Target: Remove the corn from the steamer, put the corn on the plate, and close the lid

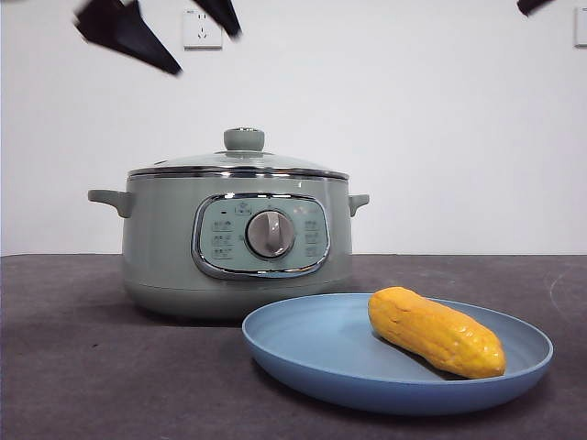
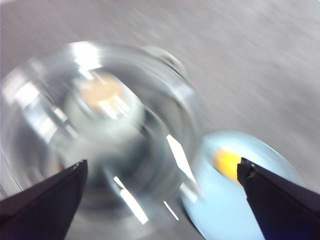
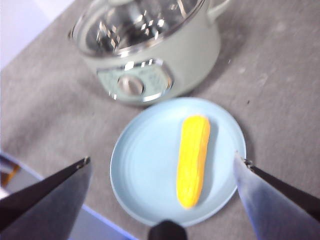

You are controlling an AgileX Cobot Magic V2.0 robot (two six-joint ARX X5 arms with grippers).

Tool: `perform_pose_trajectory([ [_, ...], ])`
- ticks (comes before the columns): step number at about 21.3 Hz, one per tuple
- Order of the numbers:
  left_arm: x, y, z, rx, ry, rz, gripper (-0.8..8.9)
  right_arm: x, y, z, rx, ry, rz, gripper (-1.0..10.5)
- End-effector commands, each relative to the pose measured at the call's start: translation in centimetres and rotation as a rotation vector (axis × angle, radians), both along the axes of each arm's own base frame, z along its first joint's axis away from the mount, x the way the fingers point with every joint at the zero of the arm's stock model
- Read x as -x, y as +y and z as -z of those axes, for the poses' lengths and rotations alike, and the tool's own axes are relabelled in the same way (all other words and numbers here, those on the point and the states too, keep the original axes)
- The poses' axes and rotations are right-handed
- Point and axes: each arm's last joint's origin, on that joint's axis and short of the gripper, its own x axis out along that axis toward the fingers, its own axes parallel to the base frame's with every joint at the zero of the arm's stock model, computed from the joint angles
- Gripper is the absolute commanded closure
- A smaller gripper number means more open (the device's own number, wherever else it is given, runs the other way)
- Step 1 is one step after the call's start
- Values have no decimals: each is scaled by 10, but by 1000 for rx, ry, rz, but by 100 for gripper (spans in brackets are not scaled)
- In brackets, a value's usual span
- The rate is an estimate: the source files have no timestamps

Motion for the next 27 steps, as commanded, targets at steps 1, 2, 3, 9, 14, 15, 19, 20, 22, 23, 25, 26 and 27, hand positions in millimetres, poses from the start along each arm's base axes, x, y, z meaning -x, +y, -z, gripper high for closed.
perform_pose_trajectory([
  [1,24,10,-6,2,58,23,314,2,0,5,33,12,-55,474],
  [2,31,13,-9,3,70,29,315,2,0,5,39,17,-65,474],
  [3,39,16,-12,7,85,40,315,3,0,6,47,22,-69,474],
  [9,70,30,-19,-5,161,60,478,4,0,7,46,38,-88,498],
  [14,78,33,-17,-29,208,61,817,4,0,7,53,35,-92,943],
  [15,78,34,-17,-31,214,61,818,3,0,7,54,34,-91,949],
  [19,78,33,-17,-31,212,59,817,3,0,7,56,32,-84,946],
  [20,78,33,-17,-30,210,59,817,3,0,7,56,32,-84,946],
  [22,78,33,-17,-30,209,59,817,3,0,7,56,32,-84,946],
  [23,78,33,-17,-30,209,59,817,3,0,7,56,32,-84,946],
  [25,78,33,-17,-30,209,58,817,3,0,7,56,32,-84,946],
  [26,78,33,-17,-30,209,58,817,3,0,7,56,32,-84,946],
  [27,78,33,-17,-30,209,58,817,3,0,7,56,32,-84,946],
])
